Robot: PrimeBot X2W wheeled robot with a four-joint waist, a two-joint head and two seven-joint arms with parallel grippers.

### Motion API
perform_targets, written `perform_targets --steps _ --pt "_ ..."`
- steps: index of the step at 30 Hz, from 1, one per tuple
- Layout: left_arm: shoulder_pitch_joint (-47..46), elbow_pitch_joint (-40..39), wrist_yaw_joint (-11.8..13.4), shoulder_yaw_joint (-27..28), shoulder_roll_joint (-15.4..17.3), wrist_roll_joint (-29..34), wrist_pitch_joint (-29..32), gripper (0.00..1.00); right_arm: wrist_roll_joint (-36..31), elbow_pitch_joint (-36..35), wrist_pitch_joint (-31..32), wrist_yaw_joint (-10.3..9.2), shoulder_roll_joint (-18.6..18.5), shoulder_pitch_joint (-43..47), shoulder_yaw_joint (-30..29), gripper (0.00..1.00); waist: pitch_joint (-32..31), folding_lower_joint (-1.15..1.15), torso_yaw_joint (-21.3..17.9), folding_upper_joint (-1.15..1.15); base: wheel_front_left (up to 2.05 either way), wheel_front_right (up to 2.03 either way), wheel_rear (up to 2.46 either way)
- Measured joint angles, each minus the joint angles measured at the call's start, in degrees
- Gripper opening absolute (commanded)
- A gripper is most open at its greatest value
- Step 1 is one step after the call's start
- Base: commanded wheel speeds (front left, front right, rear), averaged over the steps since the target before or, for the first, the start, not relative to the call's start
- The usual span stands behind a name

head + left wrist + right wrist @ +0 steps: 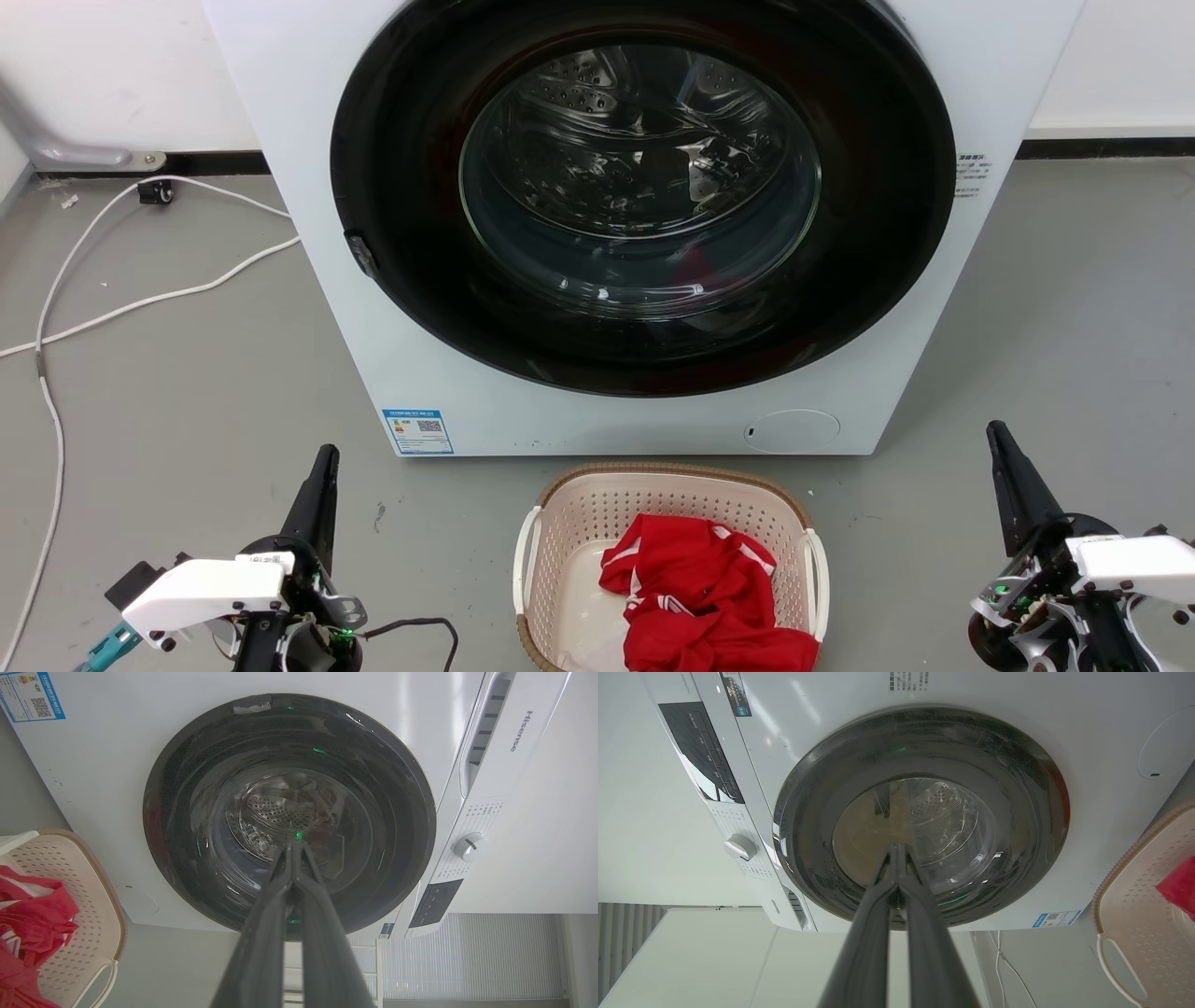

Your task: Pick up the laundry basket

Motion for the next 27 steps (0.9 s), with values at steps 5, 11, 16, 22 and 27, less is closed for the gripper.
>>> perform_targets --steps 5,11,16,22,27 --pt "0.0 0.0 0.01 0.05 -0.02 0.01 0.01 0.0 0.0 0.0 0.12 0.0 0.01 0.0 -0.02 0.0 0.0 0.0 0.0 0.0 0.0 0.0 0.0" --pt "-0.01 0.0 0.0 0.11 -0.05 0.08 0.02 0.0 -0.01 0.0 0.13 0.0 0.02 -0.01 -0.04 0.0 0.0 0.0 0.0 0.0 0.0 0.0 0.0" --pt "0.25 0.51 0.0 0.11 -0.18 0.01 0.01 1.0 -0.01 0.45 0.13 0.0 0.05 0.29 -0.02 1.0 0.0 0.0 0.0 0.0 0.0 0.0 0.0" --pt "1.68 1.07 0.0 -1.08 -0.52 -0.07 -0.7 1.0 -0.12 1.11 -0.79 -0.01 0.27 1.8 0.46 1.0 0.03 0.0 0.03 0.0 0.0 0.0 0.0" --pt "1.67 -0.07 0.0 -2.67 -0.53 0.01 -2.22 1.0 -2.18 0.23 -2.36 -0.01 0.27 1.83 1.34 1.0 0.1 0.0 0.1 0.0 0.0 0.0 0.0"
